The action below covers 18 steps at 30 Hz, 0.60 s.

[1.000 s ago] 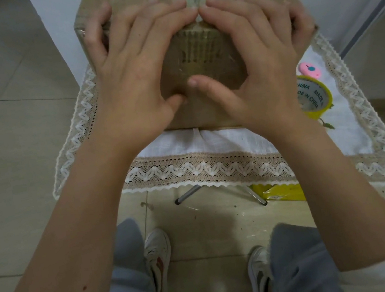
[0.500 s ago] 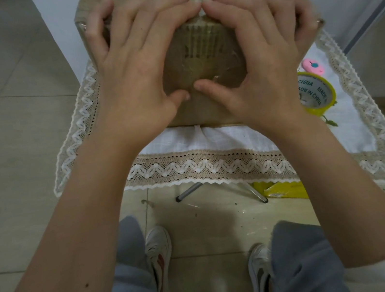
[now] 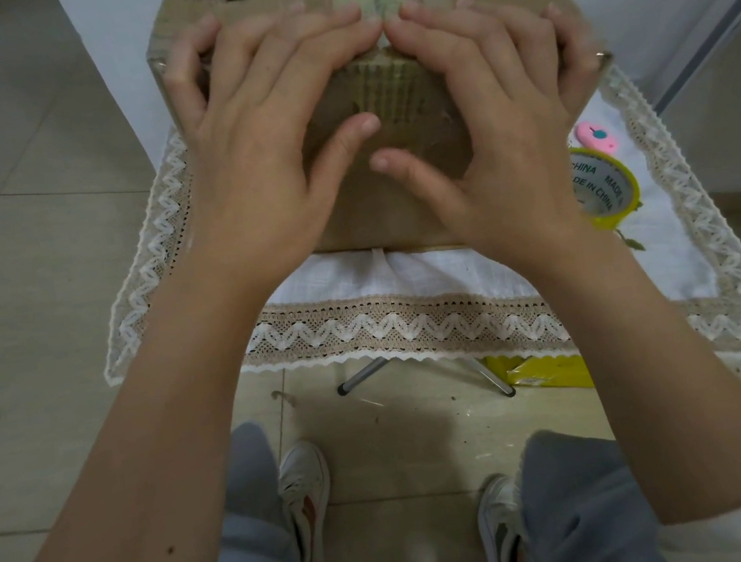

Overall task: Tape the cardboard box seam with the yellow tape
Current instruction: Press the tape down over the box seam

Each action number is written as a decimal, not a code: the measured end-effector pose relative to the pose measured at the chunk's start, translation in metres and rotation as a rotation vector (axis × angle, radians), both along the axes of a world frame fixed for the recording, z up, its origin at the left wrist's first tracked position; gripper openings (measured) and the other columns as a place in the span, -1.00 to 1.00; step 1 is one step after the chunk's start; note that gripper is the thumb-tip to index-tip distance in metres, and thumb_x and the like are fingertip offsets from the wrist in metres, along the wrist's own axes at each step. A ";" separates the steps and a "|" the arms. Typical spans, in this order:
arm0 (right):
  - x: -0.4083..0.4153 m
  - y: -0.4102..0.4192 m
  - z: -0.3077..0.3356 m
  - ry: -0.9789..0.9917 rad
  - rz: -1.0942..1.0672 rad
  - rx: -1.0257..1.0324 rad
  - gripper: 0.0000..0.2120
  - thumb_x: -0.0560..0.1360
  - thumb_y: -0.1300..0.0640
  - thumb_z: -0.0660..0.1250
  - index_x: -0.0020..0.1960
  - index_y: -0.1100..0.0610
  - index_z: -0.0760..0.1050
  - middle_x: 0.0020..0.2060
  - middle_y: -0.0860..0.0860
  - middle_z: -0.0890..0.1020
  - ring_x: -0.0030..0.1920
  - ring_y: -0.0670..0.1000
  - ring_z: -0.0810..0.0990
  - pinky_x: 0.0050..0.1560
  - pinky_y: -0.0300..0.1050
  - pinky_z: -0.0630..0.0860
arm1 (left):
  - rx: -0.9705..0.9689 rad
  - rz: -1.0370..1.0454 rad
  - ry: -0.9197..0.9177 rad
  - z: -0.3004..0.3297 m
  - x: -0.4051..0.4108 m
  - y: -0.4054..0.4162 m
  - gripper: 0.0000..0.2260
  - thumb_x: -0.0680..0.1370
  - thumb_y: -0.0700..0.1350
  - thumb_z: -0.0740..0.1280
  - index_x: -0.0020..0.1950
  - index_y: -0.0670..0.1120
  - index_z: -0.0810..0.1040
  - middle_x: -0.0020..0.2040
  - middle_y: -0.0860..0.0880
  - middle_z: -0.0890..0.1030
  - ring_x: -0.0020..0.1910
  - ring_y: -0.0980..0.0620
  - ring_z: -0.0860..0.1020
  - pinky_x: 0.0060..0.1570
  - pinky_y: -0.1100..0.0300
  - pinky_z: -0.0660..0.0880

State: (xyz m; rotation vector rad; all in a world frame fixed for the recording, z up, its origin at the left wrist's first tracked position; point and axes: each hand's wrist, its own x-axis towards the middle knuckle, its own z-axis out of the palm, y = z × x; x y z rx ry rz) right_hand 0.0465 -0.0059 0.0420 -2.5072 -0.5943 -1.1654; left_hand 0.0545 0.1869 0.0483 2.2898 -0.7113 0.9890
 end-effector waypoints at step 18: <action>-0.004 0.000 0.008 0.078 -0.004 -0.011 -0.22 0.29 -0.22 0.55 0.42 0.02 0.45 0.38 -0.11 0.50 0.39 0.04 0.39 0.37 0.27 0.32 | 0.027 -0.036 0.077 0.006 -0.002 0.004 -0.40 0.40 0.14 0.49 0.39 -0.01 0.49 0.39 0.08 0.49 0.39 -0.03 0.39 0.40 -0.23 0.19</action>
